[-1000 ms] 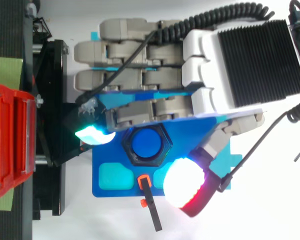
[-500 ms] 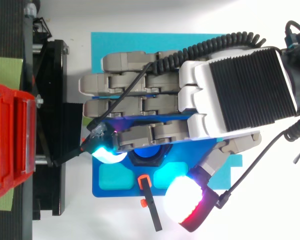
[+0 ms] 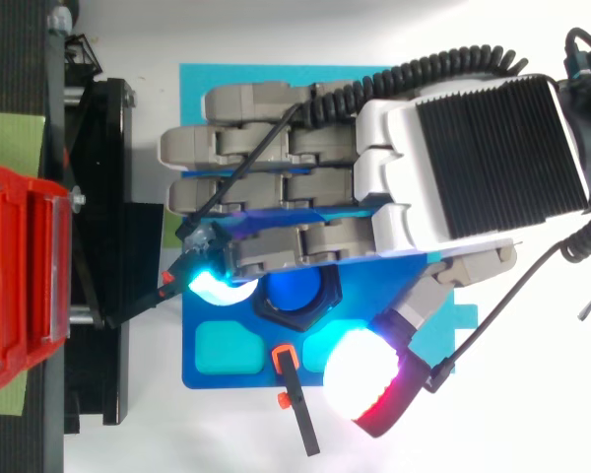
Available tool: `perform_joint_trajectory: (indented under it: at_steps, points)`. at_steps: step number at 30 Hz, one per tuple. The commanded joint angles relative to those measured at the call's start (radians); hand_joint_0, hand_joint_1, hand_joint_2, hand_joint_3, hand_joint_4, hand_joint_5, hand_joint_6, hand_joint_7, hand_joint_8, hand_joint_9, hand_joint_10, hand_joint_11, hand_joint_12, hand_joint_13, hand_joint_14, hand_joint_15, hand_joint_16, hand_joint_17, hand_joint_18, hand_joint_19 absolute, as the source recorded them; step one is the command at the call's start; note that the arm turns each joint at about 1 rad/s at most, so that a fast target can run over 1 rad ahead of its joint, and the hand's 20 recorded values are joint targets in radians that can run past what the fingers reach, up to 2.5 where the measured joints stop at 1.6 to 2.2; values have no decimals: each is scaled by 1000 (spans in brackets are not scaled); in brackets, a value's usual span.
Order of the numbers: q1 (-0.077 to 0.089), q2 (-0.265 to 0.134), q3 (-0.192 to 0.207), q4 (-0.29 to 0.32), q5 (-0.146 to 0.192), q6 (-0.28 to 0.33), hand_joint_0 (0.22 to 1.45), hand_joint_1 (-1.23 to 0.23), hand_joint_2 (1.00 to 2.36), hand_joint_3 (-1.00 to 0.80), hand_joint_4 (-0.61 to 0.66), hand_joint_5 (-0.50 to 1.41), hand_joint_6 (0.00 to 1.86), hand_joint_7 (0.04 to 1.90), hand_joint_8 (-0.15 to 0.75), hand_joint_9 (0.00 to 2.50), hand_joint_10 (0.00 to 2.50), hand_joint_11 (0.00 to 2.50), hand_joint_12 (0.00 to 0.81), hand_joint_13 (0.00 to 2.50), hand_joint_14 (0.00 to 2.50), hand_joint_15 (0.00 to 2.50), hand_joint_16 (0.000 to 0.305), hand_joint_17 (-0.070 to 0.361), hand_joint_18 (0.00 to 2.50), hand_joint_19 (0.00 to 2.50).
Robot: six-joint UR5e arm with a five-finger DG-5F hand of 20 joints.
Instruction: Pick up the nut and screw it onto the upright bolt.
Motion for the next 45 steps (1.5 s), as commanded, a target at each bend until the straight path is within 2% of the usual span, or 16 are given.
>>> perform_joint_trajectory:
  at_steps: [1, 14, 31, 37, 45]
  points:
    - [-6, -1, 0, 3, -1, -1, 477, -132, 1000, -500, 275, -87, 504, 995, 232, 398, 0, 0, 275, 153, 0, 0, 32, 72, 0, 0]
    - [-20, -1, 0, 11, -5, -4, 490, -203, 1000, -500, 268, -53, 504, 1192, 263, 549, 0, 0, 255, 255, 0, 0, 27, 61, 0, 0]
    - [-33, -1, 0, 14, -5, -4, 485, -183, 1000, -500, 193, 19, 501, 1384, 268, 727, 0, 0, 239, 380, 0, 0, 23, 52, 30, 0]
    - [-38, 1, 0, 24, -7, -4, 494, -197, 1000, -500, 143, 48, 507, 1415, 256, 895, 0, 0, 214, 489, 0, 0, 19, 42, 147, 0]
    - [-46, 1, 0, 30, -22, -4, 504, -241, 1000, -500, 43, 80, 541, 1367, 212, 1294, 0, 0, 140, 775, 0, 0, 9, 20, 460, 0]
